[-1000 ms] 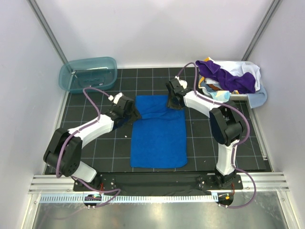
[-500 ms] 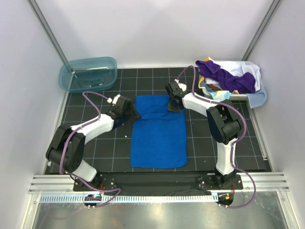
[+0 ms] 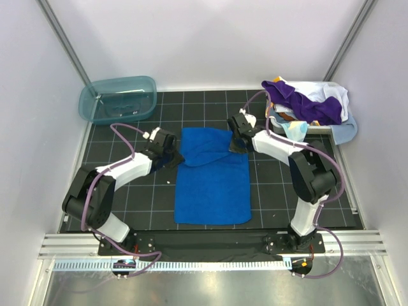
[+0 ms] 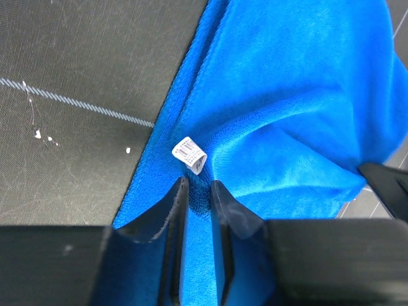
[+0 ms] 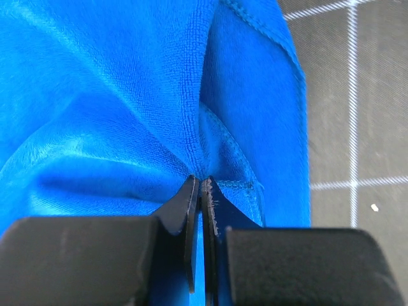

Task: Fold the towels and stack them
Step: Fold the towel

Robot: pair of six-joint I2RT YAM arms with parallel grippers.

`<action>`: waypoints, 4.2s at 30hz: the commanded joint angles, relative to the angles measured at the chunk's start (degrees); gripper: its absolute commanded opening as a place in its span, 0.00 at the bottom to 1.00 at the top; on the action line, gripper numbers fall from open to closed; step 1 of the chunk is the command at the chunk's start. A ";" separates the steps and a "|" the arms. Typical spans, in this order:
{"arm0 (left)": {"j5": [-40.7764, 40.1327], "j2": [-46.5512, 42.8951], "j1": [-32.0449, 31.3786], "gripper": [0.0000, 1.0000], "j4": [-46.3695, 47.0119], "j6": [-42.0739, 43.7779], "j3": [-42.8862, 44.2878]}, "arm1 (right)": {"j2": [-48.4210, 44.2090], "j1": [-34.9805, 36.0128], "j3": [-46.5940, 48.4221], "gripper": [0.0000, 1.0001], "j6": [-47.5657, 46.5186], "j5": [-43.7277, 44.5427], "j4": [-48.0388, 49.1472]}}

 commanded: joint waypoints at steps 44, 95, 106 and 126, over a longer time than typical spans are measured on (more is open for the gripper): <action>2.21 -12.44 -2.66 0.00 -4.15 14.10 -10.83 | -36.82 4.41 -35.22 0.53 7.17 -2.95 7.09; 2.82 -11.82 -2.66 0.00 -3.01 14.54 -9.95 | -40.43 5.81 -51.75 0.41 39.52 -1.54 28.18; 2.73 -12.18 -2.66 0.00 -3.44 14.54 -9.68 | -40.52 5.81 -52.72 0.37 40.49 -1.11 29.15; 2.38 -13.76 -2.66 0.00 -5.99 15.68 -6.61 | -42.97 5.73 -47.01 0.04 36.72 0.83 22.05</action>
